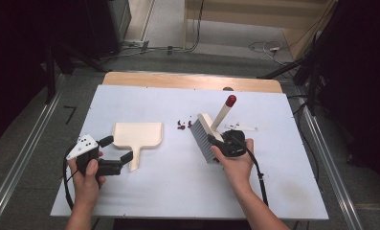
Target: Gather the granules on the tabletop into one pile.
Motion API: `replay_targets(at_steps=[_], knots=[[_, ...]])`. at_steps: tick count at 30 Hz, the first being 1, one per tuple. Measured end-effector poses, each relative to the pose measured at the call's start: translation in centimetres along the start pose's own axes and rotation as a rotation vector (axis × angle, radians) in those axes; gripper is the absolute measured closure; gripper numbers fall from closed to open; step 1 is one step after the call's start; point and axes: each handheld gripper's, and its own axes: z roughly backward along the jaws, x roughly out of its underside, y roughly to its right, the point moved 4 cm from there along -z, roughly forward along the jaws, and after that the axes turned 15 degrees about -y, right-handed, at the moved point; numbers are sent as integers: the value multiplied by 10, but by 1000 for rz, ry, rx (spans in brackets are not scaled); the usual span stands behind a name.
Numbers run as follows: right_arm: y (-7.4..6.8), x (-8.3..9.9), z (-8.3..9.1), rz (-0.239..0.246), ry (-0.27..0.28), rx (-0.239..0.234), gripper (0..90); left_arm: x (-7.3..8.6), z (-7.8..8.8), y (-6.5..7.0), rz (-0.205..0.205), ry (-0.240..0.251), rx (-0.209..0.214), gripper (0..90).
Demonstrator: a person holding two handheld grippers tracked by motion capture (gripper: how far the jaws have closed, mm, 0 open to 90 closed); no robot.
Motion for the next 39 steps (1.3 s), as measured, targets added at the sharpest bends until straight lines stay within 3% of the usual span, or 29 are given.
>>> replay_targets(at_steps=[4, 10, 17, 21, 23, 27, 39], knots=[[-2, -2, 4, -14, 15, -27, 658, 0, 0, -1, 1, -2, -4, 0], [-28, -17, 9, 29, 68, -43, 657, 0, -1, -1, 1, -2, -4, 0], [-60, -42, -14, 60, 80, -55, 657, 0, 0, -2, 4, 1, -4, 0], [-68, -50, -32, 53, 60, -54, 657, 0, 0, -4, 4, -1, -6, 0], [-67, -52, -40, 42, 43, -44, 657, 0, 0, -3, 5, -1, -4, 0], [-53, -52, -47, 21, 31, 21, 657, 0, 0, -4, 9, 0, -4, 0], [0, -34, -27, -63, 50, 62, 656, 0, -2, -2, 10, -10, -7, 0]])
